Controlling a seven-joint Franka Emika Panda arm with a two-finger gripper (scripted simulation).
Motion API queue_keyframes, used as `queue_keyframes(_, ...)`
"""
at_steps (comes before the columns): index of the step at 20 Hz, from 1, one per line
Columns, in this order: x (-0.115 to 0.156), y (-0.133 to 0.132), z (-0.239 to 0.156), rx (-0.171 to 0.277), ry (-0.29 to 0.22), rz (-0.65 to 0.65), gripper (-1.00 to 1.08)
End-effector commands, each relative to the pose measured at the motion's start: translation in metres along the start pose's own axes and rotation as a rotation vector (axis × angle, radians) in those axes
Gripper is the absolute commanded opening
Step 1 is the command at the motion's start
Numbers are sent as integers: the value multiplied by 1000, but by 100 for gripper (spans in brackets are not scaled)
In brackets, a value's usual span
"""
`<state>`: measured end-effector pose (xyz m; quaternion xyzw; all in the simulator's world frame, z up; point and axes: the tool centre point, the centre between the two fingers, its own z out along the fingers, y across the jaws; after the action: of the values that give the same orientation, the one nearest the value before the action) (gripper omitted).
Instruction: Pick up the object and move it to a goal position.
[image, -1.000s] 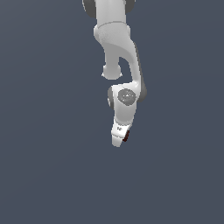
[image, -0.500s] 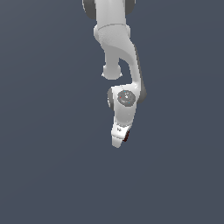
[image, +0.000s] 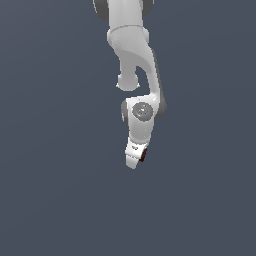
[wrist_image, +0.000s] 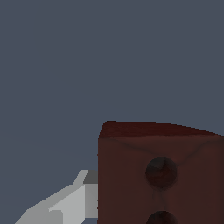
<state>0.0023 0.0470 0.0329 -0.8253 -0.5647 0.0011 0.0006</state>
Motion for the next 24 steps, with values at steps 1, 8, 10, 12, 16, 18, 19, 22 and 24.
queue_keyframes(1, -7, 7, -9, -3, 1, 1, -100)
queue_keyframes(8, -42, 36, -51, -2, 2, 1, -100)
queue_keyframes(10, -55, 47, -66, -2, 2, 0, -100)
queue_keyframes(12, -69, 59, -82, -2, 3, 0, -100)
queue_keyframes(16, -96, 82, -114, -2, 4, 0, -100)
queue_keyframes(18, -110, 94, -130, -2, 4, 0, -100)
queue_keyframes(19, -116, 100, -138, -2, 4, 0, -100)
queue_keyframes(22, -136, 117, -162, -2, 4, 0, -100)
queue_keyframes(24, -147, 127, -175, -2, 4, 0, -100)
